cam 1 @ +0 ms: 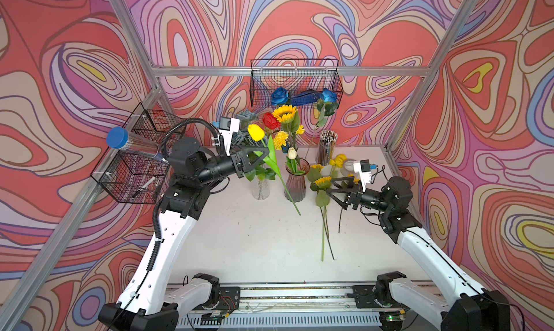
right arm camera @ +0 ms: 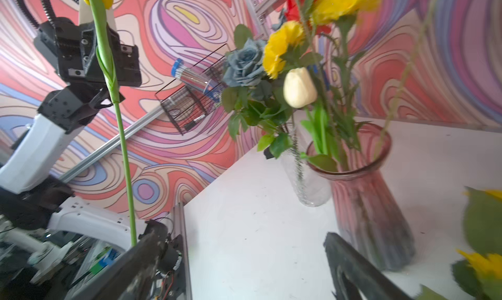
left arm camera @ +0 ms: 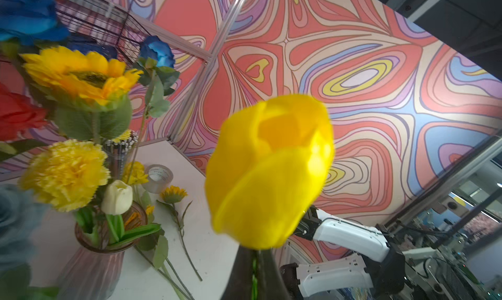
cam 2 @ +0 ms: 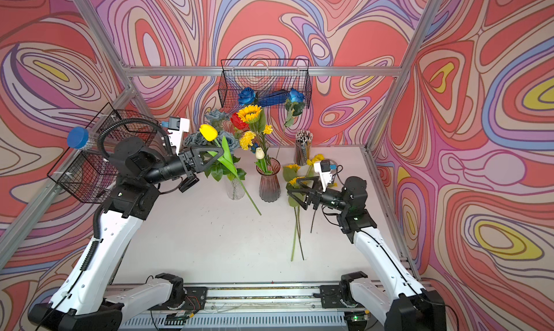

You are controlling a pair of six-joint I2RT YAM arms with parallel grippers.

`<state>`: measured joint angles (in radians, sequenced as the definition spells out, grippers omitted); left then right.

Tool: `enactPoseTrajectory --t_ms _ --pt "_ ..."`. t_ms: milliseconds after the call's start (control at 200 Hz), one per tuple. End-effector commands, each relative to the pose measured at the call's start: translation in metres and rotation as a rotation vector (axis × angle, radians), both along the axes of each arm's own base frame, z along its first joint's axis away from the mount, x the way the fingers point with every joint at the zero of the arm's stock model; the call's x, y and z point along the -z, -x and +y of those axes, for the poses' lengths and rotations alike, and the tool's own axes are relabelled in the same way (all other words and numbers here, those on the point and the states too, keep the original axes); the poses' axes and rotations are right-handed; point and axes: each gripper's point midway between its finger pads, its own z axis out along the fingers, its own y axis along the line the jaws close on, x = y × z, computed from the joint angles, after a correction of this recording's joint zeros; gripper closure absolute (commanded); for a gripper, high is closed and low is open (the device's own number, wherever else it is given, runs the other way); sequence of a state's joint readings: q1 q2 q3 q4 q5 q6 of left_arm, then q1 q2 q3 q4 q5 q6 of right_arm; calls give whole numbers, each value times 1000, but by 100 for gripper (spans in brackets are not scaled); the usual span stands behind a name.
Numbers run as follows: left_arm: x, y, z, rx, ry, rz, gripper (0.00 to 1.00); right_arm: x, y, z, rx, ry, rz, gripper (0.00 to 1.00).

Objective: Pick out yellow flowers from the vase
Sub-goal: Pick up the flower from the vase, then place the flower at the center of the board.

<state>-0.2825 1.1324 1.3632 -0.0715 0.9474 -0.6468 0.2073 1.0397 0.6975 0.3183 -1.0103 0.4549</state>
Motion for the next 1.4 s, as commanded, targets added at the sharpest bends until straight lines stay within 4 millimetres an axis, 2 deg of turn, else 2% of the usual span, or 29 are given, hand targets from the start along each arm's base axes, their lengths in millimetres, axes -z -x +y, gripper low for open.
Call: enactPoseTrajectory --t_ms 0,125,230,295,406,541,586,671,691,886,1001,1057,1167,1362,1392 --pt "24 -5 -21 19 -50 15 100 -2 20 32 -148 38 -24 2" --pt "41 -4 -44 63 -100 38 100 11 33 66 -244 104 -8 2" --pt "53 -5 -57 88 -130 62 100 16 39 80 -299 130 0 2" --pt "59 -5 -65 102 -142 70 100 20 42 88 -329 148 12 6" --pt "66 -7 -71 104 -159 76 100 25 44 96 -372 163 35 17" --pt "67 -11 -69 77 -177 68 100 30 43 98 -379 180 58 33" --pt "67 -10 -68 77 -187 63 100 32 42 98 -379 183 65 42" --pt "67 -11 -67 68 -198 59 100 35 42 99 -384 188 77 77" --pt "67 -12 -67 67 -198 57 100 35 42 99 -385 188 79 82" --pt "67 -13 -66 55 -202 52 100 36 42 100 -390 179 82 86" --pt "69 -14 -66 53 -204 57 100 34 43 100 -395 170 77 100" --pt "71 -15 -66 52 -205 61 100 34 44 99 -396 166 75 100" --pt "72 -16 -67 48 -208 65 87 32 45 99 -397 159 72 100" --pt "71 -15 -63 30 -213 44 48 26 43 96 -355 152 44 100" --pt "76 -13 -61 24 -229 59 42 25 41 95 -337 151 35 100"
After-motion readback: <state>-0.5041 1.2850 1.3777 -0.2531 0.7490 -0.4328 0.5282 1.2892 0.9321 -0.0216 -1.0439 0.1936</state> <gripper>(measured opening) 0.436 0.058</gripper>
